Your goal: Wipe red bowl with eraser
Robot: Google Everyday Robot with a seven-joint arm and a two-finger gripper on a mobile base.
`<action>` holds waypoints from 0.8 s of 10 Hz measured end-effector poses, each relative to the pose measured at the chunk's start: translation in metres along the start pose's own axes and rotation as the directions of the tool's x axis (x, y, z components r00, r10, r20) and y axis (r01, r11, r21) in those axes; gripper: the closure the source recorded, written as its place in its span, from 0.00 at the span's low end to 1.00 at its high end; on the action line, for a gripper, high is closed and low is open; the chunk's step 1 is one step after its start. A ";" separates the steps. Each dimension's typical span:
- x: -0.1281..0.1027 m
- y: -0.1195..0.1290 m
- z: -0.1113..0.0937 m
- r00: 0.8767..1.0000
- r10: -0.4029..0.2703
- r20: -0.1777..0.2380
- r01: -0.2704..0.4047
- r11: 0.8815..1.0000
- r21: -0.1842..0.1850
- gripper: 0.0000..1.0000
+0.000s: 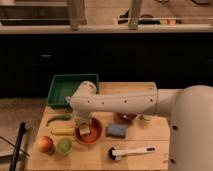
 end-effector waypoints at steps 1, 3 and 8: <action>-0.008 0.000 0.001 1.000 -0.014 0.008 0.014 1.000 -0.004 1.00; -0.025 0.005 0.003 0.999 -0.026 0.031 0.026 1.000 -0.014 1.00; -0.048 0.055 0.002 0.997 0.050 0.063 -0.047 0.998 -0.046 1.00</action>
